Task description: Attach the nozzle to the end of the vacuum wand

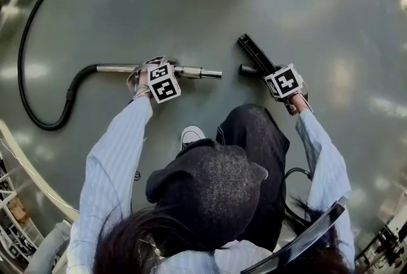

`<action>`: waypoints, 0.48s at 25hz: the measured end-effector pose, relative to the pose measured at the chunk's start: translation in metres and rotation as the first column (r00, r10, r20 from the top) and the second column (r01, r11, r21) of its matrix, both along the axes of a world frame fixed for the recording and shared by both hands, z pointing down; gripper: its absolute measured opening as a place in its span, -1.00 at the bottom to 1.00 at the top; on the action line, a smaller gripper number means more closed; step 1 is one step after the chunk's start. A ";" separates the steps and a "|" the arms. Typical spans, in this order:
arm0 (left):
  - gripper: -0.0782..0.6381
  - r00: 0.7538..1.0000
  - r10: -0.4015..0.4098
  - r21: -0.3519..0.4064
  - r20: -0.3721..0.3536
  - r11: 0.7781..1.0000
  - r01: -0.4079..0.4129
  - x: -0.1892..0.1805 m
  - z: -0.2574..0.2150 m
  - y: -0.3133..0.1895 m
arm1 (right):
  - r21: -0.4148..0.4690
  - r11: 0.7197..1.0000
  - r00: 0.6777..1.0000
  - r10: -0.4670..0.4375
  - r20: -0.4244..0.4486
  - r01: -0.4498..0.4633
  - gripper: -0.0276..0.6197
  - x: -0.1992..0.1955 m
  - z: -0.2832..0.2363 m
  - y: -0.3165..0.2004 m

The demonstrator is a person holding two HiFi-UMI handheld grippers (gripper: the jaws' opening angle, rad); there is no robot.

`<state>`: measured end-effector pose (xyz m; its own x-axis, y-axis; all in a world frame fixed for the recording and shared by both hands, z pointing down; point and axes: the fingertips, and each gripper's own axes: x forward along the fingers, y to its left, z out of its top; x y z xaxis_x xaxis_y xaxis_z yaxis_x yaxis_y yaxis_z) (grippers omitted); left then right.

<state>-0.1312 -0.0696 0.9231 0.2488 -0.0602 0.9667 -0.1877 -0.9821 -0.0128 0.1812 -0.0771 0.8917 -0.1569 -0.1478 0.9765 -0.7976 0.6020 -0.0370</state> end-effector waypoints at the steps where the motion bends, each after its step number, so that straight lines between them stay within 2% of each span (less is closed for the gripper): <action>1: -0.22 1.000 0.002 0.004 0.005 1.000 -0.002 0.005 -0.001 -0.002 | 0.000 1.000 1.000 0.017 0.018 -0.017 -0.22 0.001 0.002 0.002; 8: -0.22 0.998 -0.010 0.006 0.055 1.000 0.009 0.021 0.000 -0.006 | 0.025 0.999 0.995 0.030 0.094 -0.032 -0.22 0.010 -0.002 0.011; 12: -0.22 0.999 -0.006 0.009 0.043 1.000 0.005 0.031 -0.005 -0.005 | 0.049 0.999 0.989 -0.001 0.148 -0.006 -0.22 -0.010 -0.009 0.012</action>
<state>-0.1003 -0.0748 0.9179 0.2069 -0.0702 0.9758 -0.1924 -0.9809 -0.0298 0.1712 -0.0652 0.8827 -0.2989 -0.1961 0.9339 -0.7872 0.6039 -0.1251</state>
